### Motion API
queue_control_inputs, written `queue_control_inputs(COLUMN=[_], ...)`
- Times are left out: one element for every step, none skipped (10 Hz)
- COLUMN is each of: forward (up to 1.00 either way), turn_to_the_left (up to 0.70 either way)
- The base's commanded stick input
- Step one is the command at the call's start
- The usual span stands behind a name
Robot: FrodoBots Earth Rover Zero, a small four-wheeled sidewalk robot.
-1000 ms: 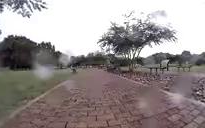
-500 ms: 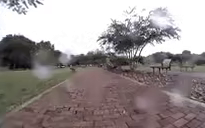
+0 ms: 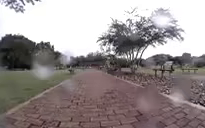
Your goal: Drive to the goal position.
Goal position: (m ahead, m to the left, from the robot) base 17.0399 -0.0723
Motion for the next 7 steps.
queue_control_inputs(forward=[0.70, 0.70, 0.70, 0.70, 0.70, 0.70, 0.70], turn_to_the_left=[0.00, 0.00, 0.00, 0.00, 0.00, 0.00, 0.00])
